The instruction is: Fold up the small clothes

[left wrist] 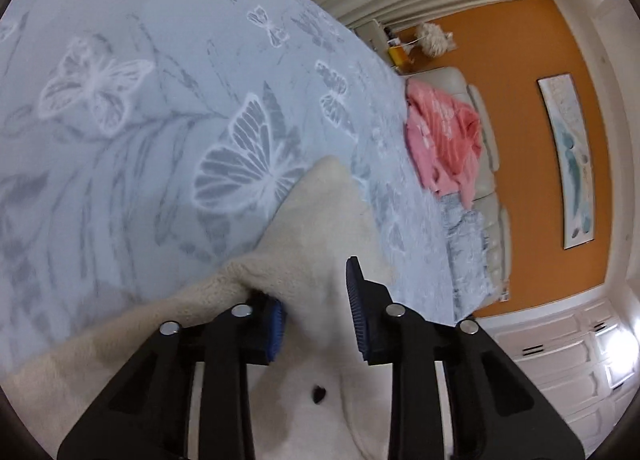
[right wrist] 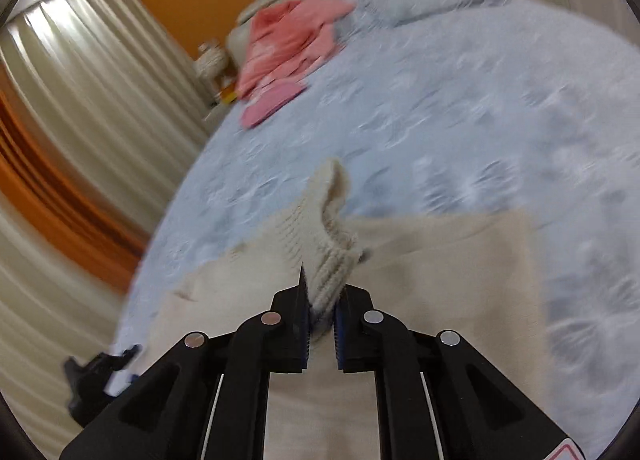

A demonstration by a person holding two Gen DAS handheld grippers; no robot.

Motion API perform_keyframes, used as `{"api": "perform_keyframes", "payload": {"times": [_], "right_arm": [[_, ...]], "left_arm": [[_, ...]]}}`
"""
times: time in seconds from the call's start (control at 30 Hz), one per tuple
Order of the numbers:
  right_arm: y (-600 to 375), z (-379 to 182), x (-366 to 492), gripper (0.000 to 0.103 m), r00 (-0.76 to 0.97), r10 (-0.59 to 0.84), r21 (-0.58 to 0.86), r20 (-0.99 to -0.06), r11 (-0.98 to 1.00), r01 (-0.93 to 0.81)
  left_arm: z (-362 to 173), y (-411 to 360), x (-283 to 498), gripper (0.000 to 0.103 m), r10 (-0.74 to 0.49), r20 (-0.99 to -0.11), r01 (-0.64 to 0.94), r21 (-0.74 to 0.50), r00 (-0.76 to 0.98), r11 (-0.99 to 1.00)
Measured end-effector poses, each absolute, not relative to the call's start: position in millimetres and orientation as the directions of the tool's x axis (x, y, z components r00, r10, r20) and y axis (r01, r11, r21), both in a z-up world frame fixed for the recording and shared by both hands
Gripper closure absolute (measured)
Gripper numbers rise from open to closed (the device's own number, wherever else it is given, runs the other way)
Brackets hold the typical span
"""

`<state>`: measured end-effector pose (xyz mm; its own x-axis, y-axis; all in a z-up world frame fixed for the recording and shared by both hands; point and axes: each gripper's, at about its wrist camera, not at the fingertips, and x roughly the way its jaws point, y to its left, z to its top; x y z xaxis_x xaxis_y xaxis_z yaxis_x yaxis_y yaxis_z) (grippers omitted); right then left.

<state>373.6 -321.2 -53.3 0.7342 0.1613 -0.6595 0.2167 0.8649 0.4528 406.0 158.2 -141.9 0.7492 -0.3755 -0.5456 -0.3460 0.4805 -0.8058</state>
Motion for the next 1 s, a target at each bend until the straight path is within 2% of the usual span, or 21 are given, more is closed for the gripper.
{"api": "perform_keyframes", "payload": {"times": [0.13, 0.27, 0.4, 0.53, 0.6, 0.67, 0.7, 0.73, 0.77, 0.87, 1.0], "right_arm": [[-340.9, -128.8, 382.7, 0.095, 0.536, 0.119, 0.329, -0.836, 0.889, 0.317], [-343.0, -114.3, 363.6, 0.095, 0.623, 0.141, 0.399, -0.770, 0.867, 0.297], [-342.6, -138.1, 372.0, 0.096, 0.552, 0.126, 0.336, -0.824, 0.894, 0.298], [-347.3, -110.1, 359.8, 0.087, 0.562, 0.170, 0.386, -0.810, 0.875, 0.292], [-343.3, -87.5, 324.7, 0.083, 0.590, 0.135, 0.349, -0.796, 0.898, 0.267], [-343.2, -73.3, 278.2, 0.062, 0.585, 0.084, 0.283, -0.807, 0.924, 0.257], [-344.5, -70.7, 256.7, 0.059, 0.575, 0.082, 0.271, -0.814, 0.929, 0.251], [-346.2, -72.2, 223.4, 0.058, 0.543, 0.091, 0.263, -0.835, 0.933, 0.248], [-346.7, -76.4, 199.8, 0.058, 0.512, 0.097, 0.260, -0.853, 0.930, 0.258], [-348.4, -99.9, 118.7, 0.058, 0.393, 0.201, 0.344, -0.897, 0.876, 0.338], [-329.3, -122.6, 68.3, 0.056, 0.325, 0.334, 0.448, -0.885, 0.799, 0.400]], "left_arm": [[-167.5, 147.1, 419.9, 0.093, -0.350, -0.643, -0.390, -0.723, 0.682, 0.570], [-169.1, 153.3, 405.4, 0.092, -0.337, -0.647, -0.387, -0.713, 0.684, 0.584], [-166.9, 149.7, 411.0, 0.092, -0.310, -0.678, -0.367, -0.660, 0.667, 0.655], [-159.5, 145.2, 412.0, 0.088, -0.295, -0.715, -0.336, -0.598, 0.633, 0.728], [-148.0, 145.4, 401.3, 0.072, -0.340, -0.731, -0.292, -0.587, 0.592, 0.755], [-132.4, 151.0, 377.1, 0.048, -0.354, -0.728, -0.244, -0.576, 0.587, 0.780], [-123.6, 156.2, 360.1, 0.041, -0.338, -0.730, -0.230, -0.557, 0.594, 0.798], [-116.2, 162.6, 342.1, 0.030, -0.321, -0.731, -0.220, -0.538, 0.602, 0.814], [-109.7, 171.6, 319.2, 0.025, -0.296, -0.739, -0.218, -0.512, 0.606, 0.831], [-108.7, 198.1, 259.2, 0.022, -0.263, -0.777, -0.258, -0.474, 0.571, 0.842], [-131.0, 216.3, 198.5, 0.021, -0.297, -0.826, -0.342, -0.487, 0.479, 0.804]]}}
